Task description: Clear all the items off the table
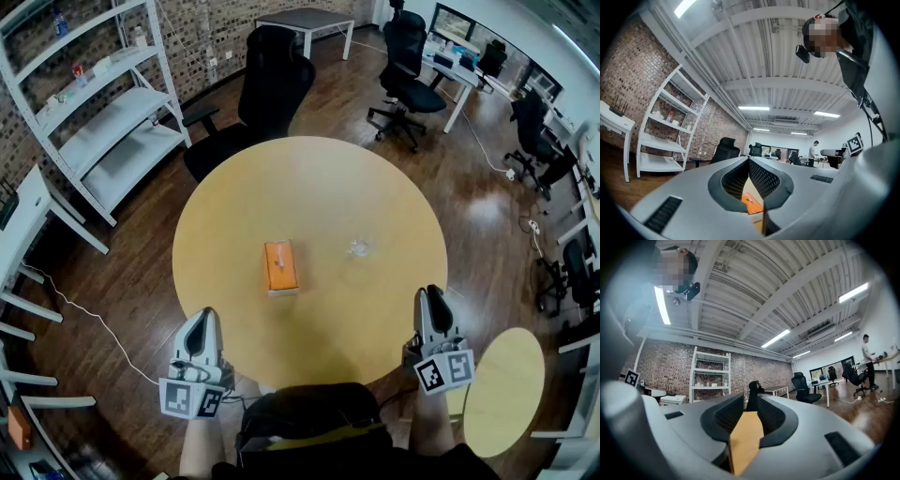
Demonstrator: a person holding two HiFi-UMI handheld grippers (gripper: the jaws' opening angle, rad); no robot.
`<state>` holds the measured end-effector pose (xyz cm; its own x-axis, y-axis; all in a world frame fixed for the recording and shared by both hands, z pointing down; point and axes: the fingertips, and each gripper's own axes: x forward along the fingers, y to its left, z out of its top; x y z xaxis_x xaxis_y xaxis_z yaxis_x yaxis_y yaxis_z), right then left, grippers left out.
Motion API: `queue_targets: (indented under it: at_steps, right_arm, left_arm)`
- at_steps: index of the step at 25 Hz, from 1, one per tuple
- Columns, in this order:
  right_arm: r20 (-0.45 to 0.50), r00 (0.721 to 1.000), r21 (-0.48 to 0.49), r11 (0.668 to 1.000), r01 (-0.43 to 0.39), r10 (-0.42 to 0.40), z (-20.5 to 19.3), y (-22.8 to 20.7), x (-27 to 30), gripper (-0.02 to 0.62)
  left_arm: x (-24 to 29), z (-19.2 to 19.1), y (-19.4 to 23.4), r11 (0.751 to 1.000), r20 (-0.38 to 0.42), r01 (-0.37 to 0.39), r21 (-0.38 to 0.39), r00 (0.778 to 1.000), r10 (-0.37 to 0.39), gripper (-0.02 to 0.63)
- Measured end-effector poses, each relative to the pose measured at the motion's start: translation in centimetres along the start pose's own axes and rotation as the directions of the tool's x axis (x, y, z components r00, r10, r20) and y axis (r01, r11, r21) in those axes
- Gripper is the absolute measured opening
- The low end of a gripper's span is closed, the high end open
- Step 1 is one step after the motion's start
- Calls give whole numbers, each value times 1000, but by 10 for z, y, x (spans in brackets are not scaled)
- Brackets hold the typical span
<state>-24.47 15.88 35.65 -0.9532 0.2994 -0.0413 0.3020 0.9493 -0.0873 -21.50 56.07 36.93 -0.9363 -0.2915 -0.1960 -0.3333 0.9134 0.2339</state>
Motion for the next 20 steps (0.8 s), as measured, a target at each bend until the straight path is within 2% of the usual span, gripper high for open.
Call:
queue_targets:
  at_steps: [3, 4, 6, 10, 15, 20]
  right_arm:
    - [-27, 999, -3, 1000, 28, -28, -16, 17, 6, 98]
    - [-38, 999, -4, 999, 37, -37, -21, 24, 9, 127]
    - [-70, 996, -6, 998, 56, -57, -31, 39, 17, 127]
    - [-141, 987, 9, 997, 75, -73, -58, 55, 30, 95]
    - [-217, 974, 4, 998, 66, -64, -95, 48, 58, 95]
    - [-297, 954, 19, 999, 45, -37, -139, 25, 95, 95]
  left_arm:
    - [3, 2, 18, 1000, -14, 21, 4, 1000, -21, 0]
    - [3, 3, 25, 1000, -18, 28, 6, 999, -28, 0]
    - [1, 4, 41, 999, -28, 36, 4, 999, -36, 0]
    - [1, -7, 61, 999, -66, 31, -32, 997, -33, 0]
    - [15, -18, 65, 996, -49, 19, -86, 999, -23, 0]
    - [60, -51, 51, 998, -109, 15, -58, 994, -21, 15]
